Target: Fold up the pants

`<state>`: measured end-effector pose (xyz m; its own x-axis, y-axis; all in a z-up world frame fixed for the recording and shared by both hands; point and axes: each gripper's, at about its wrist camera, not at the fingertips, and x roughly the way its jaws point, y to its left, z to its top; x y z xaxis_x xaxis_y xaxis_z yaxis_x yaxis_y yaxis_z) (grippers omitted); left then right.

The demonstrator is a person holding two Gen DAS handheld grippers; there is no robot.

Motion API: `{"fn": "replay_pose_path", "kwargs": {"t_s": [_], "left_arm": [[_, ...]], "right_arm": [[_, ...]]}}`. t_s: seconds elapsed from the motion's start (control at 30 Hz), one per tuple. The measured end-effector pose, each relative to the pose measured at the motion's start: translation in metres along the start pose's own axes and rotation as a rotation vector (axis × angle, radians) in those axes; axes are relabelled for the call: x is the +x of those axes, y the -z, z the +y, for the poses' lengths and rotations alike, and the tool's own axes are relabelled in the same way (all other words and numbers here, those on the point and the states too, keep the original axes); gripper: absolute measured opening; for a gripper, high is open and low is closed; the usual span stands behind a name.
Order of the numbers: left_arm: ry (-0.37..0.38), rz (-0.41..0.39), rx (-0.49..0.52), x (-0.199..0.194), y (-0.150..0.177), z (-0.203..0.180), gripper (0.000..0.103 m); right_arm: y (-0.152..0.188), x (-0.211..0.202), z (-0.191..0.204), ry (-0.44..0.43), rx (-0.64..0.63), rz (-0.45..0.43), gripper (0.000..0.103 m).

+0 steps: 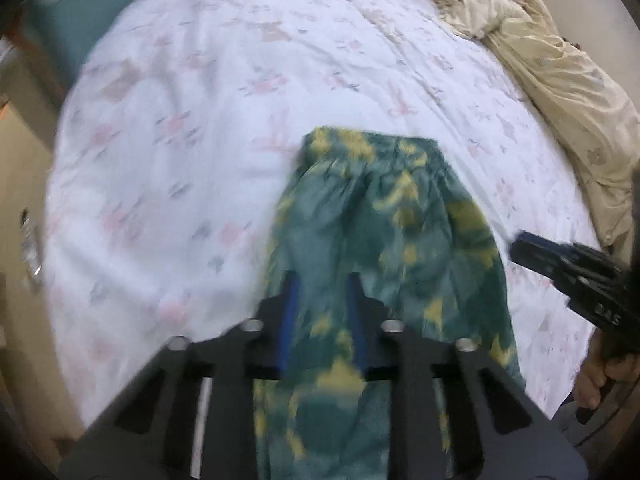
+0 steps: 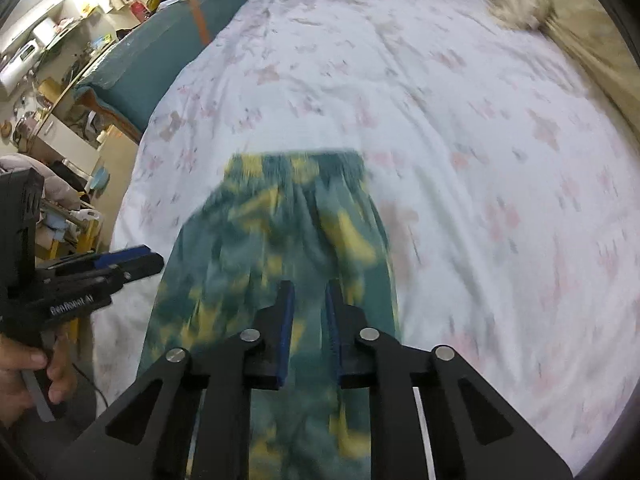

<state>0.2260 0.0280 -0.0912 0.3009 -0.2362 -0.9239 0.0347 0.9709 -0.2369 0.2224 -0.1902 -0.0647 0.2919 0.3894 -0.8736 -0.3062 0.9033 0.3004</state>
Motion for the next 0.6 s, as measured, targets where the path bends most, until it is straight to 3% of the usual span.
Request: {"fn": "replay_pose_path", "kwargs": {"t_s": [0.17, 0.27, 0.37, 0.43, 0.5, 0.6], "left_arm": [[0.002, 0.034, 0.004, 0.042, -0.024, 0.003, 0.016], [-0.024, 0.097, 0.004, 0.073, -0.026, 0.008, 0.014], [-0.019, 0.119, 0.018, 0.078, -0.025, 0.011, 0.015], [-0.012, 0.157, 0.037, 0.075, -0.029, 0.011, 0.015], [0.002, 0.185, 0.028, 0.065, -0.035, 0.015, 0.023], [0.010, 0.149, 0.058, 0.042, -0.045, 0.019, 0.048]], "right_arm": [[-0.036, 0.059, -0.014, 0.032, 0.023, 0.036, 0.016], [-0.041, 0.083, -0.029, 0.106, 0.017, 0.086, 0.012], [-0.041, 0.102, -0.050, 0.222, 0.007, 0.133, 0.015], [-0.040, 0.101, -0.057, 0.181, 0.018, 0.134, 0.015], [-0.042, 0.093, -0.061, 0.124, 0.019, 0.135, 0.015], [-0.052, 0.076, -0.069, -0.007, 0.036, 0.120, 0.020]]}}
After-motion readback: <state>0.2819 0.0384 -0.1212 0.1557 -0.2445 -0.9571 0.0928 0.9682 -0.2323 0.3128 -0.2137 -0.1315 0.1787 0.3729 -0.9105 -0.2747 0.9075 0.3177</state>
